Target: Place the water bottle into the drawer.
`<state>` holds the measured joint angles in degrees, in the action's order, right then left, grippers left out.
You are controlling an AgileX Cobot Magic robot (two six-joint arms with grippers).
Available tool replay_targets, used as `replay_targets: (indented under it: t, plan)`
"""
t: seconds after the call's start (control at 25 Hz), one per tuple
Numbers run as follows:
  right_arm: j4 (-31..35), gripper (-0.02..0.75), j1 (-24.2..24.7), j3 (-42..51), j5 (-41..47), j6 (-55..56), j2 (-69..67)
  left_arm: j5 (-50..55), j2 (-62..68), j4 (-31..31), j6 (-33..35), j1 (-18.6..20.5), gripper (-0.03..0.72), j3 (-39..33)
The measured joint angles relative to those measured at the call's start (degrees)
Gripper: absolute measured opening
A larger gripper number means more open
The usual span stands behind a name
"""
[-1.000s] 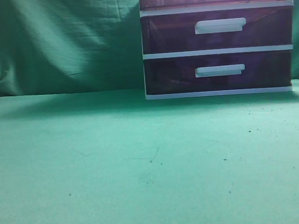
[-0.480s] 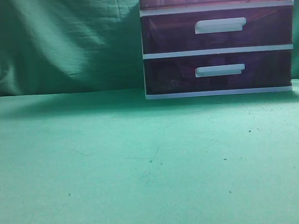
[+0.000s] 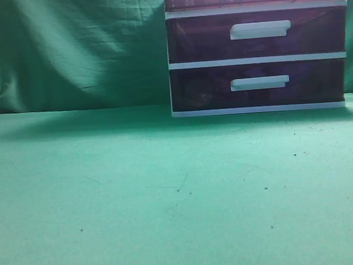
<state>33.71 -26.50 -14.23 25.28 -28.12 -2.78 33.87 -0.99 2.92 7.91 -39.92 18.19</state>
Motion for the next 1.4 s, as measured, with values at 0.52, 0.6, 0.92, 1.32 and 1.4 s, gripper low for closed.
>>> replay_targets:
  t: [0.52,0.6,0.92,1.32,1.4]
  plan:
    - [-0.6,0.0,0.0,0.3,-3.8,-2.1,0.0,0.0,0.0,-0.2,0.0,0.0,0.0,0.0]
    - [-0.7,0.0,0.0,0.3,-3.8,-2.9,0.0,0.0,0.0,-0.2,0.0,0.0,0.0,0.0]
    - [-1.3,0.0,12.0,5.7,-8.4,-2.8,0.0,-0.1,0.0,-0.2,0.0,0.0,0.0,0.0]
    - [-0.5,0.0,22.0,15.6,-10.8,-1.6,3.2,-0.4,0.0,-0.3,0.0,0.0,0.0,0.0]
    - [-1.3,0.0,22.8,15.6,-10.1,-1.6,3.2,-0.4,0.0,-0.3,0.0,0.0,0.0,0.0]
